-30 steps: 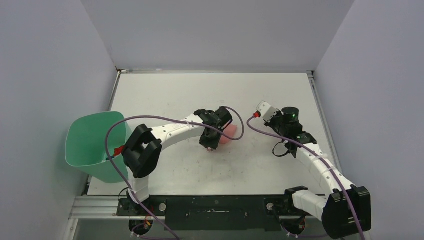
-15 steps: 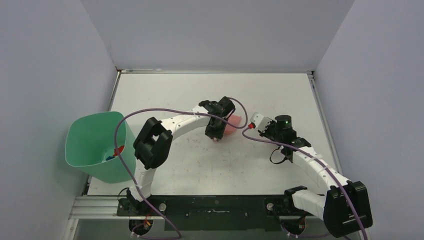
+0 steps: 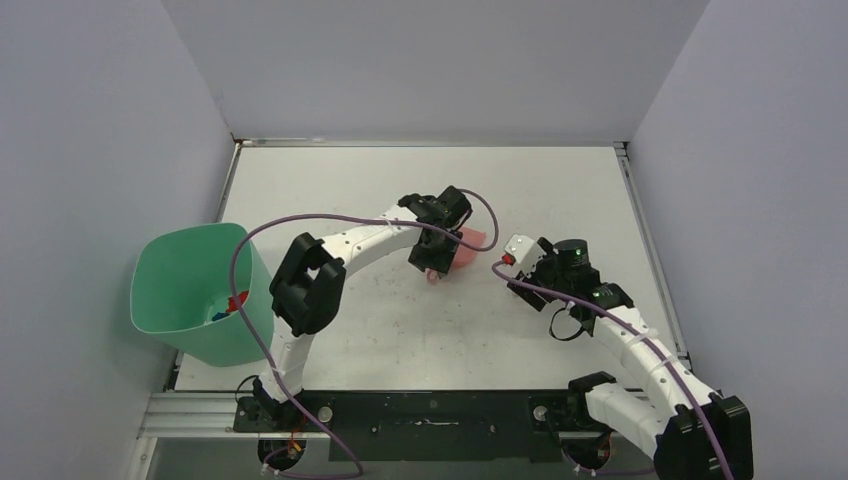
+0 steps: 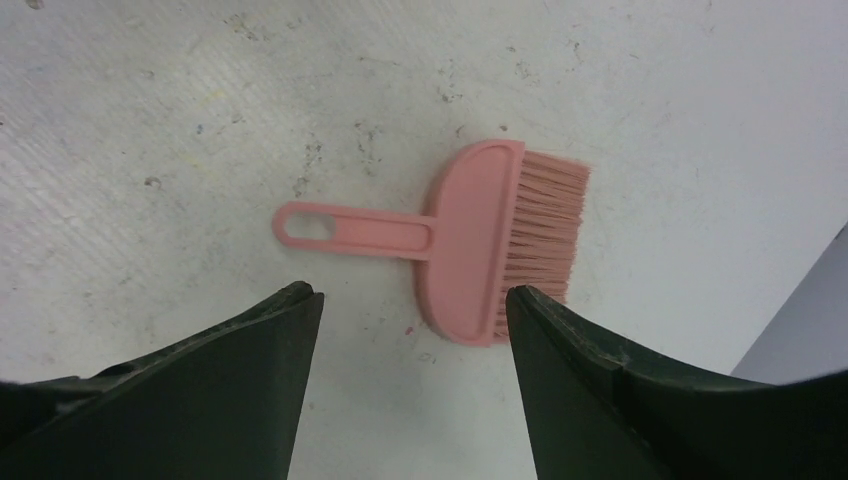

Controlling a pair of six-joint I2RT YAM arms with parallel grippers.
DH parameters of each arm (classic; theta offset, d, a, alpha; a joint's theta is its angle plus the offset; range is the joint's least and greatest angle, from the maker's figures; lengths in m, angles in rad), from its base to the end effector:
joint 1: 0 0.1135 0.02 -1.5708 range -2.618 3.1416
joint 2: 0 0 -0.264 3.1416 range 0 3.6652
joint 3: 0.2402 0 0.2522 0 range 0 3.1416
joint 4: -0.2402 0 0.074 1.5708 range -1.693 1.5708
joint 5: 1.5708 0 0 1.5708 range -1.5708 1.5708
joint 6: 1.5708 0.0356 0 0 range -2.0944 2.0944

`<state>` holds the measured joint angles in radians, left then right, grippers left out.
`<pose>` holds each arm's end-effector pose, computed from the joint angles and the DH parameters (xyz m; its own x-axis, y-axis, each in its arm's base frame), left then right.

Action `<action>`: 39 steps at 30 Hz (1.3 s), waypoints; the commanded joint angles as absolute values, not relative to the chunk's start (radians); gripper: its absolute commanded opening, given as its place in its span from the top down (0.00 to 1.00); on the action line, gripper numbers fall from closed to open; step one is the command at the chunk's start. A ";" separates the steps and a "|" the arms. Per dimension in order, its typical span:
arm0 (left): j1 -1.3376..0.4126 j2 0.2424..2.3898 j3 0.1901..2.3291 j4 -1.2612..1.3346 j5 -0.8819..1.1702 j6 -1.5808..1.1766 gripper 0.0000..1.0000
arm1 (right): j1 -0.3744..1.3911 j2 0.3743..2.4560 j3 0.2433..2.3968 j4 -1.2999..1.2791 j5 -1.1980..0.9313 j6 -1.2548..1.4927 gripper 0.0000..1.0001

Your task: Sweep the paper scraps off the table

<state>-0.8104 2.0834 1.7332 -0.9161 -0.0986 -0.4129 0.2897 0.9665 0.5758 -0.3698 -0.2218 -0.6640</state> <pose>0.3009 -0.3113 0.2115 -0.8834 0.3494 -0.3123 0.3780 0.9252 -0.0343 0.1876 0.0641 0.2180 -0.2544 -0.7031 -0.6640 -0.7468 0.5790 -0.3271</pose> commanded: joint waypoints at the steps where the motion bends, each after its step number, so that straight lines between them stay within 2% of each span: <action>1: -0.809 1.944 1.723 -0.934 -0.109 -0.380 0.57 | 0.290 0.936 0.658 -0.417 -0.321 -0.539 0.28; 3: -0.809 1.883 1.674 -0.912 -0.126 -0.360 0.57 | 0.281 0.936 0.685 -0.421 -0.355 -0.500 0.23; 7: -0.810 1.763 1.565 -0.833 -0.139 -0.278 0.54 | 0.228 0.961 0.725 -0.395 -0.461 -0.440 0.25; 10: -0.811 1.666 1.449 -0.738 -0.205 -0.247 0.42 | 0.133 0.992 0.721 -0.268 -0.489 -0.312 0.24; 13: -0.810 1.551 1.336 -0.612 -0.260 -0.230 0.33 | 0.042 1.078 0.789 -0.239 -0.483 -0.194 0.09; 16: -0.811 1.445 1.241 -0.482 -0.293 -0.211 0.26 | -0.046 1.145 0.865 -0.212 -0.555 -0.067 0.01; 17: -0.811 1.409 1.210 -0.436 -0.308 -0.209 0.19 | -0.058 1.151 0.871 -0.161 -0.524 0.003 0.00; 18: -0.809 1.373 1.159 -0.391 -0.324 -0.209 0.04 | -0.061 1.151 0.865 -0.118 -0.488 0.058 0.00; 21: -0.796 1.286 1.071 -0.282 -0.347 -0.208 0.03 | -0.071 1.134 0.802 -0.011 -0.416 0.140 0.10; 26: -0.792 1.249 1.031 -0.253 -0.447 -0.216 0.04 | -0.078 1.100 0.774 -0.017 -0.296 0.107 0.10; 39: -0.772 1.311 1.079 -0.310 -0.426 -0.250 0.04 | -0.135 0.959 0.710 0.020 -0.474 0.092 0.10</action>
